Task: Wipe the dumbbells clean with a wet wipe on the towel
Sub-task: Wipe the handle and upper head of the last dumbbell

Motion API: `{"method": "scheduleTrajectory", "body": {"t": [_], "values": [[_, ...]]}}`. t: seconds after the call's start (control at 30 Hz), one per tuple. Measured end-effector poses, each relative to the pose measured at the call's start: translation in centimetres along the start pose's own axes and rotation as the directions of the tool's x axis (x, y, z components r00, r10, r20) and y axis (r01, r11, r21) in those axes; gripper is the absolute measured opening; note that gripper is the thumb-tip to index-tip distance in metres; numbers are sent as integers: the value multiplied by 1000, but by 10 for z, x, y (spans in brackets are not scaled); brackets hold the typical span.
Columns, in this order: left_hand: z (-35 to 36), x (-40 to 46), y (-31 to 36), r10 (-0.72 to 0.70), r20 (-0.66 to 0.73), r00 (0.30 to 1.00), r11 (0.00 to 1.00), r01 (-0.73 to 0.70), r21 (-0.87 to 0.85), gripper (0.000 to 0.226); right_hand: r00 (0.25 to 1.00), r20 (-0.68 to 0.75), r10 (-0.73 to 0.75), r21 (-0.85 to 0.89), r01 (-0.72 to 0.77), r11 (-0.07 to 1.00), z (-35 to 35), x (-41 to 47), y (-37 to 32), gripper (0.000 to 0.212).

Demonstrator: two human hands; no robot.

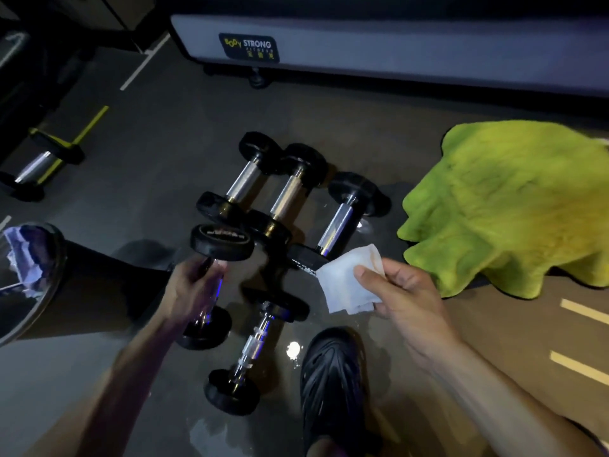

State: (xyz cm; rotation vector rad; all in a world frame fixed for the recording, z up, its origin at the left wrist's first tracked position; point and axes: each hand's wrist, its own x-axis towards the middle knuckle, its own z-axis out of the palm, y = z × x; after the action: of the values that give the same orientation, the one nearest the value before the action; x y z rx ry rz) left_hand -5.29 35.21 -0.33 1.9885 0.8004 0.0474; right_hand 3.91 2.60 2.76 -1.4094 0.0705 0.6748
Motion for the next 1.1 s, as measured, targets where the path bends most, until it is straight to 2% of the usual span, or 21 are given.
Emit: {"method": "scheduleTrajectory", "body": {"t": [0.13,0.23,0.27,0.37,0.43,0.5,0.57,0.77,0.83,0.9,0.97,1.03,1.1], "values": [[30,-9,97,193,16,981,968,-188,-165,21,991,-72,-114,13,115,993,-17,-11,-35,43],[59,-24,171,336,-1,942,886,-316,-340,19,958,-165,-233,-50,228,972,-40,-22,-65,56],[69,-30,195,374,-18,927,843,-348,-410,20,936,-213,-279,-85,267,960,-52,-26,-78,50],[99,-44,262,494,-5,869,691,-396,-605,22,833,-382,-401,-138,378,916,-97,-41,-111,16],[122,-44,296,570,22,821,629,-419,-655,13,744,-506,-436,-134,432,892,-126,-51,-123,12],[148,-45,328,613,67,787,593,-403,-697,20,674,-599,-432,-128,453,882,-147,-55,-126,15],[174,-47,351,641,120,758,582,-377,-721,26,652,-643,-402,-106,445,889,-164,-59,-124,19],[231,-48,359,668,228,708,621,-362,-695,18,646,-656,-390,-89,447,890,-193,-66,-118,16],[238,-49,359,664,244,707,625,-346,-700,19,617,-667,-418,-164,426,890,-199,-63,-113,11],[238,-50,362,661,259,704,633,-340,-695,21,604,-647,-466,-240,418,876,-201,-58,-109,34],[237,-49,366,655,265,707,636,-327,-699,23,567,-625,-537,-335,427,840,-199,-53,-113,46],[236,-49,368,633,252,732,644,-317,-696,35,553,-560,-617,-454,417,787,-190,-46,-123,42],[234,-46,368,617,259,743,662,-311,-682,43,579,-458,-674,-545,416,728,-180,-37,-131,32]]}}
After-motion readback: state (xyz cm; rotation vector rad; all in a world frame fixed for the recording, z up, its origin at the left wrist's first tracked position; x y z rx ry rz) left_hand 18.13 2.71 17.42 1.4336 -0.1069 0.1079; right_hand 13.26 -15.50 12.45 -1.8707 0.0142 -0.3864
